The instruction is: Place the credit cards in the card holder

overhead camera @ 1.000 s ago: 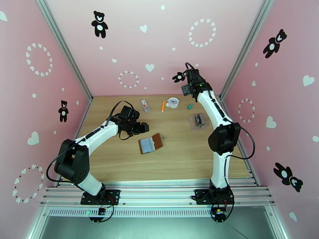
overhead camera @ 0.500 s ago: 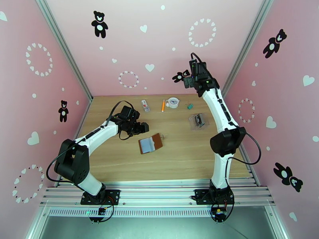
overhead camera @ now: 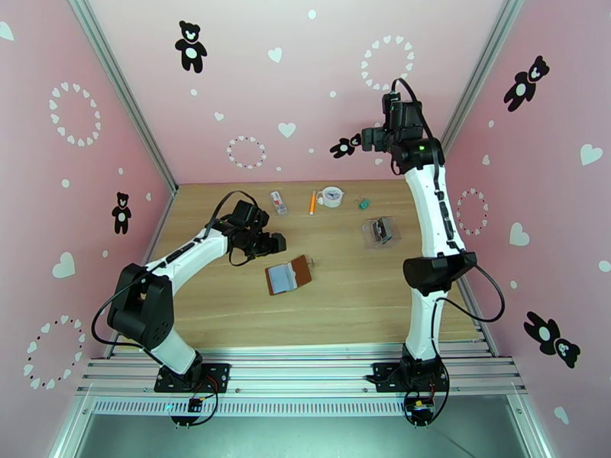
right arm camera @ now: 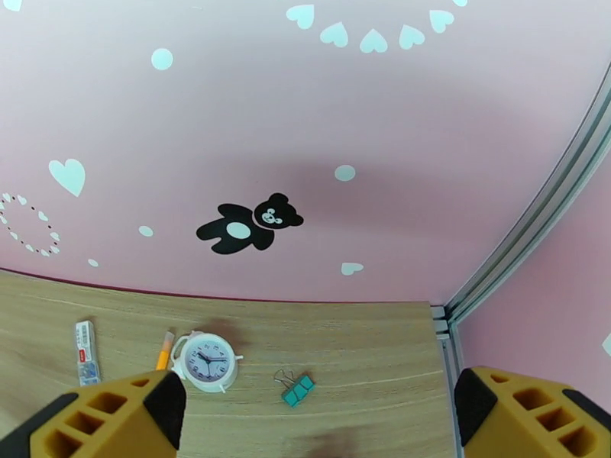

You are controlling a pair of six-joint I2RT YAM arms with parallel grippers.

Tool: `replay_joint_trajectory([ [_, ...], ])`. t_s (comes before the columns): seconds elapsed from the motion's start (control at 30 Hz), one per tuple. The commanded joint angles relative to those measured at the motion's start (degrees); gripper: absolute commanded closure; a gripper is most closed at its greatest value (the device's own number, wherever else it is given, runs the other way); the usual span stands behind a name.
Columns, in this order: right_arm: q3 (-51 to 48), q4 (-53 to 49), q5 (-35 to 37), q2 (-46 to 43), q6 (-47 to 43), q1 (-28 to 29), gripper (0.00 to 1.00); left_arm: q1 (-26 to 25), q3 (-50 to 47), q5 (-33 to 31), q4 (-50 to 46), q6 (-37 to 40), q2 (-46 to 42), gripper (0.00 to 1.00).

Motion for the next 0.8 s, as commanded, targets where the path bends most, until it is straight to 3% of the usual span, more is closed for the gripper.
replay_joint_trajectory([
  [0.0,3.7,-4.4,-2.7,3.0,2.0,-0.5,0.01,-0.6,1.8,-0.1,-1.2,1.1,0.7,0.22],
  [0.17,3.8,-4.6,-3.0,3.1,1.9,-0.5,0.01,-0.6,2.2,0.3,-1.3,1.1,1.0,0.22],
  [0.33,1.7,-4.2,2.0,2.6,-0.7,1.5,0.01,-0.6,2.0,0.7,-0.8,1.0,1.5,0.22],
  [0.77,-39.7,3.9,-0.4,-9.8,5.6,4.6,0.01,-0.6,-1.1,1.3,2.6,-0.7,0.4,0.22],
])
